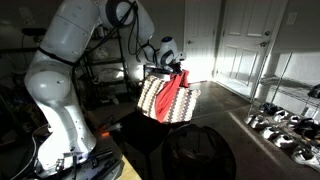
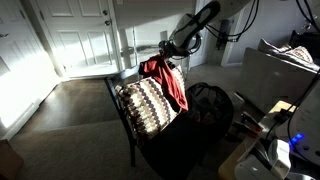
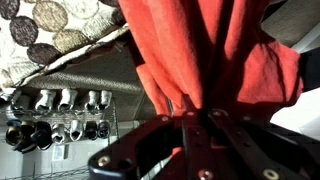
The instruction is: Put the red shirt in the laundry basket
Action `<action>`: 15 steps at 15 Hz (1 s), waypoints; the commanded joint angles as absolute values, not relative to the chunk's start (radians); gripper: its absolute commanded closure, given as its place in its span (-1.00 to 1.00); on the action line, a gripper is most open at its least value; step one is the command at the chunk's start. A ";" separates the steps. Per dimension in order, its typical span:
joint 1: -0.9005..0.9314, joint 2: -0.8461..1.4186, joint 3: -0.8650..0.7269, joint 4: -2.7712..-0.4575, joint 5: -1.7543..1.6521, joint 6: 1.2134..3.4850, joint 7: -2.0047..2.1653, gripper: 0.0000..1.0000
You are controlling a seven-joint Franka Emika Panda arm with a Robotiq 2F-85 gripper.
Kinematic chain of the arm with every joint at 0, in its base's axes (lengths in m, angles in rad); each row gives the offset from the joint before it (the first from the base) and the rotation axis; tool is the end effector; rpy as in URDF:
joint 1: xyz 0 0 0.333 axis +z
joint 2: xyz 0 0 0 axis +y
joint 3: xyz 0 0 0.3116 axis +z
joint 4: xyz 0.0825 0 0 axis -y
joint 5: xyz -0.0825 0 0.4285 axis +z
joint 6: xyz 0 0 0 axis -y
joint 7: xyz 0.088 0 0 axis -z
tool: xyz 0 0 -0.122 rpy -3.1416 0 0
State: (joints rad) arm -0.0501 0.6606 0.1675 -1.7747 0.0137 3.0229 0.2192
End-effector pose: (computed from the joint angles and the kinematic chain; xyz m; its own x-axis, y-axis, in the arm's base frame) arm 0.7354 0.0727 0.2088 0.8271 -0.2177 0.5182 -0.1108 -0.9670 -0.2294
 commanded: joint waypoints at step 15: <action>-0.327 0.428 0.421 -1.965 0.127 3.291 0.243 0.97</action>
State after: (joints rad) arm -0.3023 0.5109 0.4281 -1.8867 0.0876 3.2079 0.2031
